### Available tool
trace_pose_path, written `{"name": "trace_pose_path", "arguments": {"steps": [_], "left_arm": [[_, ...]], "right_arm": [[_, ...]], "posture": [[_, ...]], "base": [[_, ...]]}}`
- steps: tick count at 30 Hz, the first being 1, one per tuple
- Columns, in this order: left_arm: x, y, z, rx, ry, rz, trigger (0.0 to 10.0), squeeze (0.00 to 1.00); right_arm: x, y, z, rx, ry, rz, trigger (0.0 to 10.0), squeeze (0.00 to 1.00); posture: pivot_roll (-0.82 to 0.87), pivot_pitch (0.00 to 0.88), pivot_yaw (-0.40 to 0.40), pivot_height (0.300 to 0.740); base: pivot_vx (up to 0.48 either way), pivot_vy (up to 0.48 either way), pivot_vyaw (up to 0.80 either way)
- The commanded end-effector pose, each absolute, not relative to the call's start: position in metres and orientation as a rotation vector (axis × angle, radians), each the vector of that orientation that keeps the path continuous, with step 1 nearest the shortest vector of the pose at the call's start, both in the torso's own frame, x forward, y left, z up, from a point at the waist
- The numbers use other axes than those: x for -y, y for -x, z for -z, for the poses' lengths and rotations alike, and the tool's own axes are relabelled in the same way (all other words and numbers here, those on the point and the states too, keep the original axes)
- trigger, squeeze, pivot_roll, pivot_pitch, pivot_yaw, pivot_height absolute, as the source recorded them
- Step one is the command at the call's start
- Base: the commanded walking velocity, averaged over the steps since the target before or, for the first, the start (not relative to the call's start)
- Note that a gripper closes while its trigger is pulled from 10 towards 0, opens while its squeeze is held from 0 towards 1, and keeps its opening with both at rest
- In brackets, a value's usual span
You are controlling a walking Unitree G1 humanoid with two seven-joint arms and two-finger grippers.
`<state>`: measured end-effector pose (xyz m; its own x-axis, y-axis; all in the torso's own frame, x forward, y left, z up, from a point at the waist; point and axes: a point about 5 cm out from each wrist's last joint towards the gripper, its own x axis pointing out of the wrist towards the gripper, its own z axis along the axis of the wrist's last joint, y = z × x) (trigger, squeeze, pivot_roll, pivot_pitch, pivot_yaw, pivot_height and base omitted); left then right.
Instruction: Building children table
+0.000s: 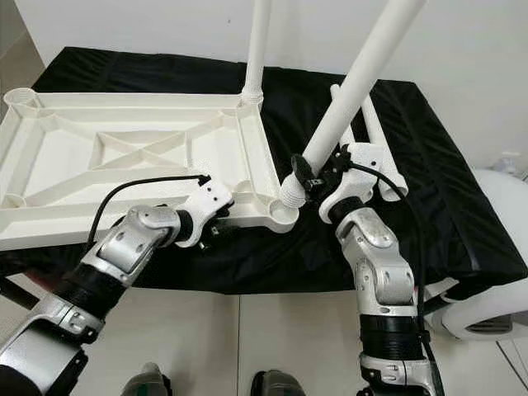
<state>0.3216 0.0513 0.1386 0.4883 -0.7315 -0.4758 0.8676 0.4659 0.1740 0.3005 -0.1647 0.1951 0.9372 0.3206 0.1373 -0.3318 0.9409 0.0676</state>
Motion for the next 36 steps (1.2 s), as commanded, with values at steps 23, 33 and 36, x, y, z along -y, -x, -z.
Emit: {"name": "trace_pose_path", "arguments": {"steps": [23,33,36], "left_arm": [[-0.044,-0.321,-0.116,-0.413,-0.428,0.969,0.0,0.0],[-0.047,-0.327,-0.119,-0.409,-0.462,0.936,10.0,0.0],[-0.048,-0.328,-0.12,-0.406,-0.463,0.934,10.0,0.0]], "right_arm": [[0.168,-0.304,-0.201,0.149,-0.075,-0.329,10.0,0.0],[0.159,-0.3,-0.192,0.124,-0.073,-0.372,10.0,0.0],[0.157,-0.299,-0.191,0.121,-0.065,-0.385,10.0,0.0]], "posture": [[0.02,0.038,-0.081,0.74],[0.03,0.035,-0.082,0.74],[0.03,0.033,-0.082,0.74]], "base": [[0.0,0.0,0.0],[0.0,0.0,0.0],[0.0,0.0,0.0]]}}
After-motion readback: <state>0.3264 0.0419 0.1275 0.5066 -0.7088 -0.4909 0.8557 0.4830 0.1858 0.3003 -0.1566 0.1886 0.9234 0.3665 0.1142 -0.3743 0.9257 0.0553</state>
